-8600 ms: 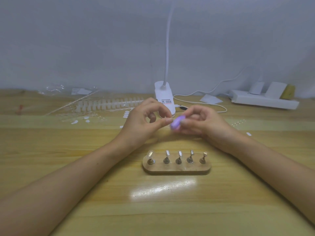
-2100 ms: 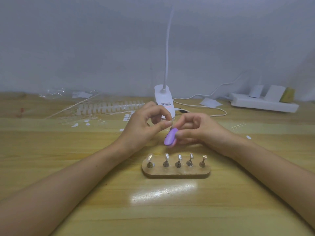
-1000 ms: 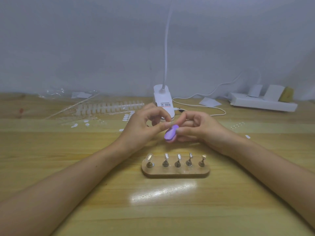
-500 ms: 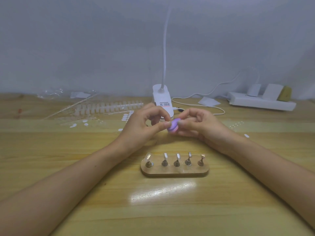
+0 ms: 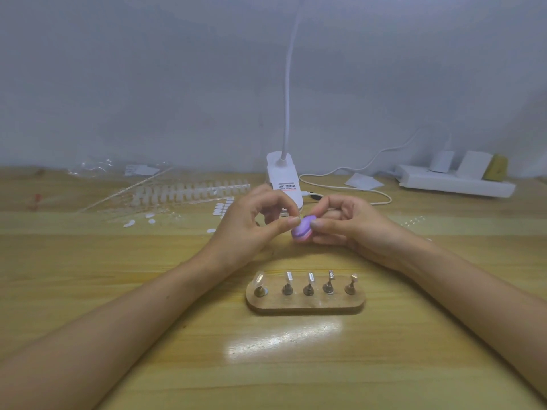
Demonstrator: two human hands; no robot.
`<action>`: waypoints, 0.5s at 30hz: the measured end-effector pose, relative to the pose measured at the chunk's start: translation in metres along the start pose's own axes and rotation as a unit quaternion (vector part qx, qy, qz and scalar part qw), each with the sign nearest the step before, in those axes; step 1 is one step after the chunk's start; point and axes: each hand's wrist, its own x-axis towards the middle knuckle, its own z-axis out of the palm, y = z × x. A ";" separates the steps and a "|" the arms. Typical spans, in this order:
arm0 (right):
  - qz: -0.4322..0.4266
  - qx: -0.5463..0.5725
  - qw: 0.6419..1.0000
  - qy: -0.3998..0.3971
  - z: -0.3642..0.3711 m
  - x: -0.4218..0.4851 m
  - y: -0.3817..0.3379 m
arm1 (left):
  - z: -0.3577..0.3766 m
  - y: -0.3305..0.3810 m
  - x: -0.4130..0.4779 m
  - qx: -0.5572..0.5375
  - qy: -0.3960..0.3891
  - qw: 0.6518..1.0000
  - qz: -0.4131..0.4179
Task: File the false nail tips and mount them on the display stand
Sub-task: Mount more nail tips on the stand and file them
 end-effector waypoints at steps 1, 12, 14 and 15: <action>0.002 -0.014 1.000 -0.015 0.001 0.000 0.001 | 0.000 0.000 0.000 -0.007 0.006 1.000 -0.006; -0.014 -0.022 1.000 -0.017 0.005 -0.002 0.001 | 0.000 0.000 0.000 0.007 -0.017 1.000 0.003; -0.020 0.013 0.999 0.031 0.003 -0.001 0.001 | 0.001 0.000 0.000 0.007 -0.026 1.000 0.007; -0.020 0.018 0.999 0.038 0.001 -0.001 0.001 | 0.001 0.000 0.000 0.004 -0.026 1.000 0.007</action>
